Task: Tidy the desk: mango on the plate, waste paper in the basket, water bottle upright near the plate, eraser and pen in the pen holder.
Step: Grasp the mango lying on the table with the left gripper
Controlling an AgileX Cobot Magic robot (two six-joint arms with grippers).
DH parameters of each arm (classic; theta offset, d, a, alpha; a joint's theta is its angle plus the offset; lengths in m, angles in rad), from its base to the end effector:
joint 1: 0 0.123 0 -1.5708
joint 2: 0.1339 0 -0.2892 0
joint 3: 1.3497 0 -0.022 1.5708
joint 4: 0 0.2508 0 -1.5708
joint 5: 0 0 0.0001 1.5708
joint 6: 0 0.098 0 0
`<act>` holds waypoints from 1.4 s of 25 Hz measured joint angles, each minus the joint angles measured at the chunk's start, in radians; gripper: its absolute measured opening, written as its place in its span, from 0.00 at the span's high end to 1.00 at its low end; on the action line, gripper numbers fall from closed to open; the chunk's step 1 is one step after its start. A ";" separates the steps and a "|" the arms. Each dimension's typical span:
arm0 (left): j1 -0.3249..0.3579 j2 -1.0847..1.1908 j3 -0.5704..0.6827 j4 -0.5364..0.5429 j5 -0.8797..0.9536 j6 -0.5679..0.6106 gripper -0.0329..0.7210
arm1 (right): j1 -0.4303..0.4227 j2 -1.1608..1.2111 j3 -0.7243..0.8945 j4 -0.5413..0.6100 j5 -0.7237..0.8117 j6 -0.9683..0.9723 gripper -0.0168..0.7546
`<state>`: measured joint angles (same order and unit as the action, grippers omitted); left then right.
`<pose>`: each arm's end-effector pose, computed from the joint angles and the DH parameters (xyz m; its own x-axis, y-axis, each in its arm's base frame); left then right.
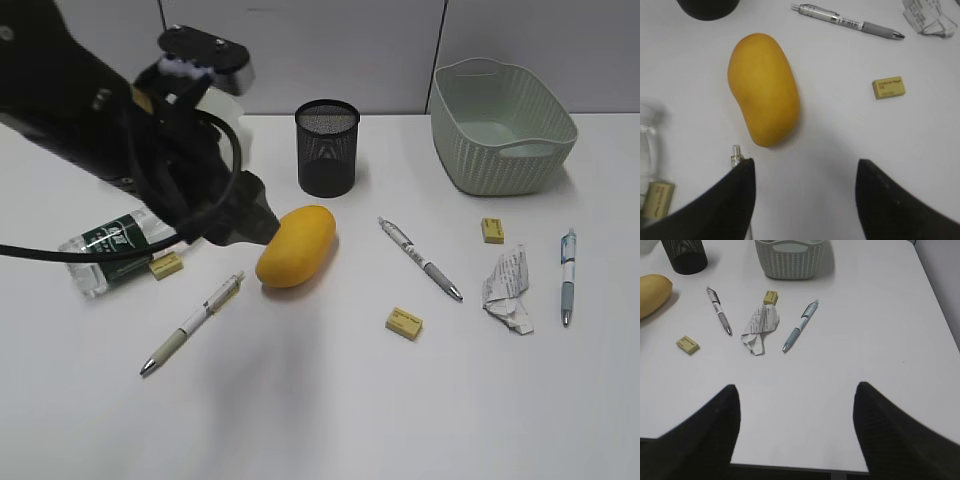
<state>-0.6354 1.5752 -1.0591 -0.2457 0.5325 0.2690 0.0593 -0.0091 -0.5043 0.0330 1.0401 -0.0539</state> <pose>0.2614 -0.2078 0.2461 -0.6164 0.5238 -0.5879 0.6826 0.7276 -0.0674 -0.0040 0.0026 0.2771 -0.4211 -0.0622 -0.9049 -0.1007 0.9947 -0.0216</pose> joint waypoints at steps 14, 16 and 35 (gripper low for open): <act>-0.033 0.315 -0.237 0.124 0.097 -0.164 0.11 | 0.000 0.000 0.000 0.000 0.000 0.000 0.25; -0.033 0.346 -0.243 0.158 0.096 -0.195 0.10 | 0.000 0.000 0.000 0.000 0.000 0.000 0.25; -0.002 0.516 -0.337 0.201 0.018 -0.258 0.10 | 0.000 0.000 0.000 0.000 0.000 0.000 0.25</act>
<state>-0.6370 2.0910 -1.3963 -0.0446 0.5509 0.0110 0.0593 -0.0091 -0.5043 0.0330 1.0401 -0.0539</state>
